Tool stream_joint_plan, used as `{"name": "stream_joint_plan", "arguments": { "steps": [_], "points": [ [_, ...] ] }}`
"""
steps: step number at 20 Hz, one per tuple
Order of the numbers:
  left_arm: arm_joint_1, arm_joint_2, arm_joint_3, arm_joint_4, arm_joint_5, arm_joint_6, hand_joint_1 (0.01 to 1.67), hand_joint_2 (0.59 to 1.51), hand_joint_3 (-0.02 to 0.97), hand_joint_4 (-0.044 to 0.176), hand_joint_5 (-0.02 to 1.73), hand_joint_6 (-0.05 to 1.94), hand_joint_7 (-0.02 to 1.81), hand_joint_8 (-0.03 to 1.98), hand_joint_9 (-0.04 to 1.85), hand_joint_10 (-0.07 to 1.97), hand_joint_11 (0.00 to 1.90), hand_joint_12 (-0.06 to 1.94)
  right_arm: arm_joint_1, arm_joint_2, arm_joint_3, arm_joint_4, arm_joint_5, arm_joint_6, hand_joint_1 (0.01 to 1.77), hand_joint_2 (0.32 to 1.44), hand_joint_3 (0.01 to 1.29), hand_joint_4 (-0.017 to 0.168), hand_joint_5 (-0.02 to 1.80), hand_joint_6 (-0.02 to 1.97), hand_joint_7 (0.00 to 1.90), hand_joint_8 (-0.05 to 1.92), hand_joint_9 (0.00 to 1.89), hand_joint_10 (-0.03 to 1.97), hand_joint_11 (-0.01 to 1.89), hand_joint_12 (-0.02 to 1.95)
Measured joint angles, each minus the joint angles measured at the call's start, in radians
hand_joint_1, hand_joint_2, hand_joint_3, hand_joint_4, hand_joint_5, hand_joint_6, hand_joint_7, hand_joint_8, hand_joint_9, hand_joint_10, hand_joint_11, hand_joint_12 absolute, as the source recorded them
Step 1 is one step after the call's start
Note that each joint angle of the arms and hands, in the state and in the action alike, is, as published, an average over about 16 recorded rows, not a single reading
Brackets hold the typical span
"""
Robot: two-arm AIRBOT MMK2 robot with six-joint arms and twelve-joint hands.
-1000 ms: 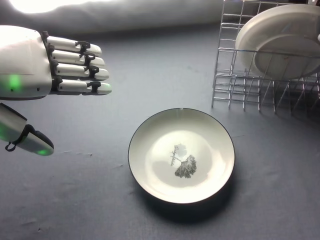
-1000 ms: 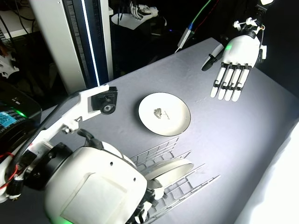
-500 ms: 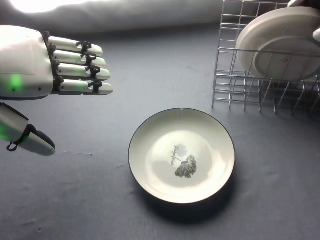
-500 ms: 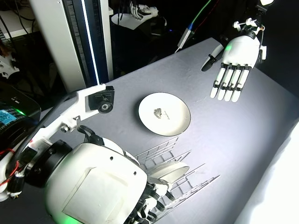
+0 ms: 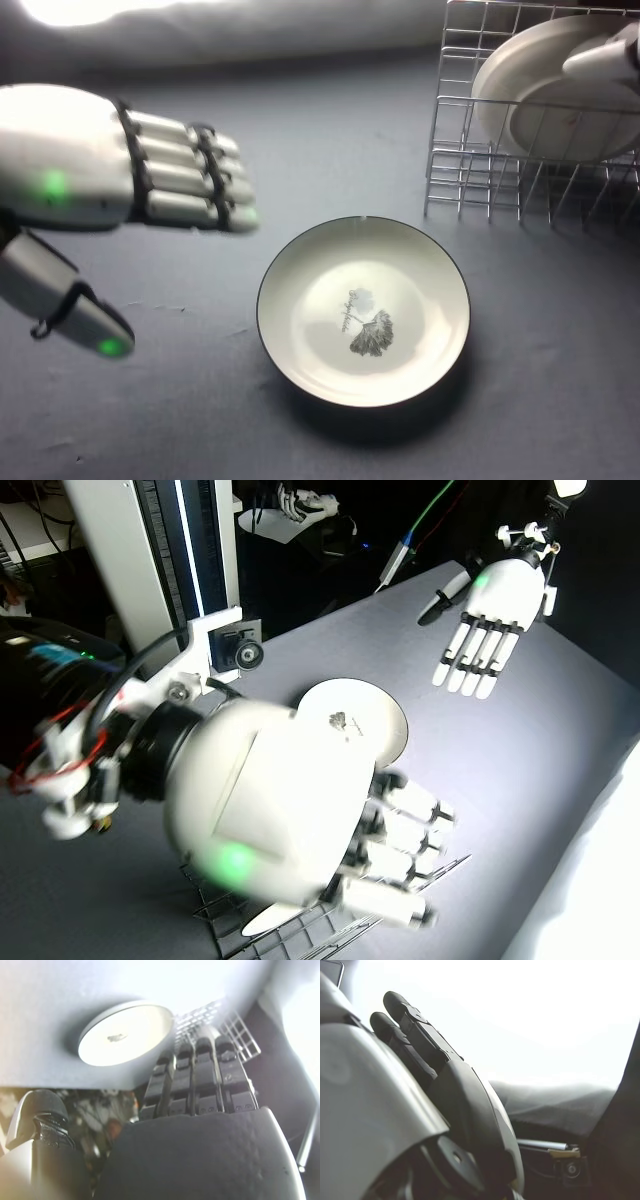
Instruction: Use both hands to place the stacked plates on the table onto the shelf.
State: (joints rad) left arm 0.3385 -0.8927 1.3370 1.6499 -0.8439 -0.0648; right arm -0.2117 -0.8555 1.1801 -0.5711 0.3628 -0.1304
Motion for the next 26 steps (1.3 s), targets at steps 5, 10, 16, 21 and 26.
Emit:
{"name": "stream_joint_plan", "arguments": {
  "steps": [5,10,16,21,26],
  "points": [
    [0.02,-0.051,0.03,0.023,-0.073,-0.057,0.01,1.055,0.02,0.002,0.01,0.01,0.02,0.01,0.02,0.01,0.01,0.0,0.0,-0.007,-0.041,-0.267,0.103,-0.003,1.03,1.07,0.01,0.0,0.35,0.02,0.38,0.01,0.37,0.02,0.03,1.03],
    [0.038,-0.108,0.069,0.056,-0.125,-0.062,0.01,1.057,0.02,0.002,0.01,0.01,0.02,0.01,0.02,0.01,0.01,0.0,-0.015,-0.012,-0.075,-0.505,0.204,-0.009,0.99,1.05,0.01,0.002,0.24,0.02,0.26,0.01,0.27,0.02,0.01,0.86],
    [0.055,-0.161,0.129,0.088,-0.173,-0.05,0.01,1.059,0.02,0.002,0.01,0.02,0.02,0.01,0.02,0.01,0.01,0.0,-0.036,-0.011,-0.1,-0.658,0.29,-0.017,0.94,1.01,0.01,0.004,0.14,0.02,0.16,0.01,0.17,0.02,0.01,0.67],
    [0.075,-0.182,0.157,0.108,-0.203,-0.036,0.01,1.061,0.019,0.002,0.01,0.02,0.02,0.01,0.02,0.01,0.01,0.01,-0.052,-0.003,-0.11,-0.707,0.324,-0.021,0.95,0.96,0.01,0.003,0.09,0.02,0.09,0.01,0.1,0.02,0.01,0.54],
    [0.092,-0.193,0.168,0.117,-0.218,-0.027,0.01,1.061,0.019,0.002,0.02,0.01,0.02,0.01,0.02,0.01,0.01,0.01,-0.062,0.008,-0.115,-0.714,0.335,-0.024,1.0,0.87,0.01,0.003,0.04,0.02,0.04,0.01,0.04,0.02,0.01,0.43]
  ]
}}
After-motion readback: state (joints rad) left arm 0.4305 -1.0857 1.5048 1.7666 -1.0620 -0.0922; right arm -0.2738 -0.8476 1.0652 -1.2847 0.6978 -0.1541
